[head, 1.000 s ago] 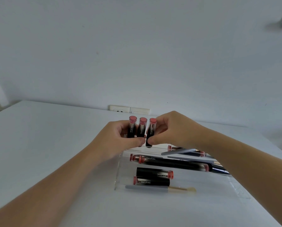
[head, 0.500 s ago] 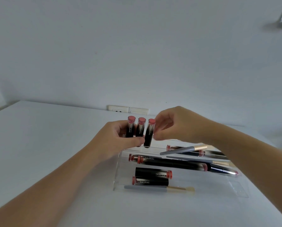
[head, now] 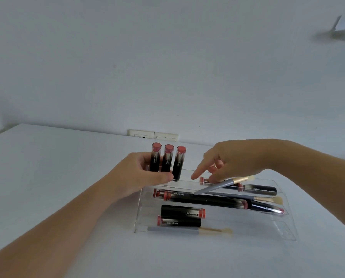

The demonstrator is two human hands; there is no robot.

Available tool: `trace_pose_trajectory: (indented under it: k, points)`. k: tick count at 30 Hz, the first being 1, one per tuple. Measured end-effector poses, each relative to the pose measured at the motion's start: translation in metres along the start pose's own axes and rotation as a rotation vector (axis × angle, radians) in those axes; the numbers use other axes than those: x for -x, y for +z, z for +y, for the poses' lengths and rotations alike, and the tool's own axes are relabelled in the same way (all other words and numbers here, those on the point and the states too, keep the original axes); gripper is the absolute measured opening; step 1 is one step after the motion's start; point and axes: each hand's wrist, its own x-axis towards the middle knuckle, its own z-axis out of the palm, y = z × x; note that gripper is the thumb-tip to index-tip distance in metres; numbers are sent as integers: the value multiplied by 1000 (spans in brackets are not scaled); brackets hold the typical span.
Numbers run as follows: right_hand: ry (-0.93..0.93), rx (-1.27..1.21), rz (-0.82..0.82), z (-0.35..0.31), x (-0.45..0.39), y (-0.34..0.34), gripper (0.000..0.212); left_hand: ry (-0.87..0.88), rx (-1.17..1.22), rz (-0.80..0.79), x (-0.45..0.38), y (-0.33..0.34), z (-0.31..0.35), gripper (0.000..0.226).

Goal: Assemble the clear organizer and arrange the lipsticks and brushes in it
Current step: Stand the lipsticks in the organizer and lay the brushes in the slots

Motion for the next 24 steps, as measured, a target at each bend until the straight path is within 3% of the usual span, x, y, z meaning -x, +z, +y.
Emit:
trace_pose_trajectory:
  k: [13, 19, 24]
  points:
    - [-21, 220, 119, 0, 1, 7, 12, -9, -5, 1, -1, 0, -1, 23]
    - [-50, 59, 342, 1, 11, 1, 11, -14, -17, 10, -2, 0, -2, 25]
    - [-107, -240, 603, 3, 14, 7, 17, -12, -13, 18, -3, 0, -4, 26]
